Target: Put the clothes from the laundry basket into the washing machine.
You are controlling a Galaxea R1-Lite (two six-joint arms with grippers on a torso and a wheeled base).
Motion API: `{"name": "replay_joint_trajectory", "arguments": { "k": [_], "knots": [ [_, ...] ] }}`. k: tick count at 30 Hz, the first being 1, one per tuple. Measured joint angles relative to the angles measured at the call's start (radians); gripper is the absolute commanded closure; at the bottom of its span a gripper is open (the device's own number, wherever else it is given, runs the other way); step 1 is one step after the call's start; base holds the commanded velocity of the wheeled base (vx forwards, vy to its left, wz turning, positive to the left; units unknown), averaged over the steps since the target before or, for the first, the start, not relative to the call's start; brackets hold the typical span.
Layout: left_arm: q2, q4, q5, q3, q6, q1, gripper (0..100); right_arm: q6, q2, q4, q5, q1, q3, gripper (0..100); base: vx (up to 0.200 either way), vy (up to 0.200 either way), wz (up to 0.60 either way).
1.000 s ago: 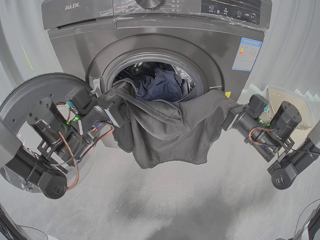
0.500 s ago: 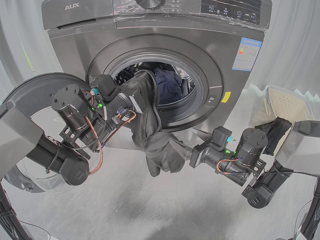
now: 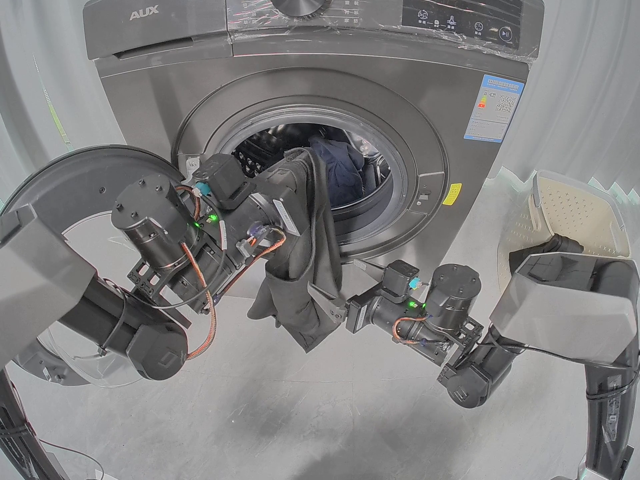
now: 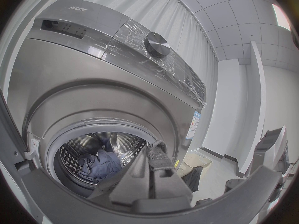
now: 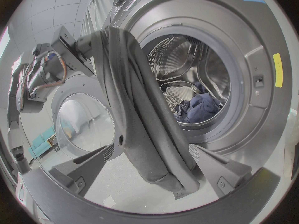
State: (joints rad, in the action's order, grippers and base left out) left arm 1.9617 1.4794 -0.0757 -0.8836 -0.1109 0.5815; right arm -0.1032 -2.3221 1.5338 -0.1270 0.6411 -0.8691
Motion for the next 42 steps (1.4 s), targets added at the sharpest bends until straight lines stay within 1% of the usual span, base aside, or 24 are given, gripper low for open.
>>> {"name": "replay_joint_trajectory", "arguments": {
  "k": [4,6,9,13,22,23,26,30,35,42],
  "knots": [
    [-0.003,0.0,-0.003,0.0,0.0,0.008,100,0.001,-0.054,-0.007,-0.029,-0.004,-0.067,0,0.0,0.0,0.0],
    [-0.004,-0.001,-0.003,0.0,0.001,0.011,100,0.002,-0.073,-0.01,-0.034,-0.006,-0.086,0,0.0,0.0,0.0],
    [-0.006,-0.002,-0.006,-0.001,0.001,0.014,100,0.01,-0.099,-0.021,-0.035,-0.007,-0.116,0,0.0,0.0,0.0],
    [-0.011,-0.005,-0.009,-0.001,0.001,0.016,100,0.025,-0.138,-0.044,-0.035,-0.011,-0.186,0,0.0,0.0,0.0],
    [-0.039,-0.015,-0.01,0.009,0.001,0.026,100,0.035,-0.237,-0.109,-0.034,-0.033,-0.383,0,0.0,0.0,0.0],
    [-0.042,-0.017,-0.01,0.012,0.001,0.026,100,0.041,-0.249,-0.11,-0.033,-0.035,-0.4,100,0.0,0.0,0.0],
    [-0.048,-0.018,-0.01,0.023,0.001,0.024,100,0.051,-0.271,-0.104,-0.026,-0.041,-0.424,100,0.0,0.0,0.0],
    [-0.047,-0.02,-0.008,0.032,0.001,0.008,100,0.051,-0.275,-0.099,-0.024,-0.054,-0.419,100,0.0,0.0,0.0],
    [-0.037,-0.021,-0.01,0.067,0.003,-0.04,100,0.05,-0.235,-0.086,-0.022,-0.072,-0.363,100,0.0,0.0,0.0],
    [-0.002,-0.012,-0.015,0.182,0.009,-0.1,100,0.046,-0.144,-0.079,-0.004,-0.09,-0.3,100,0.0,0.0,0.0]
  ]
}}
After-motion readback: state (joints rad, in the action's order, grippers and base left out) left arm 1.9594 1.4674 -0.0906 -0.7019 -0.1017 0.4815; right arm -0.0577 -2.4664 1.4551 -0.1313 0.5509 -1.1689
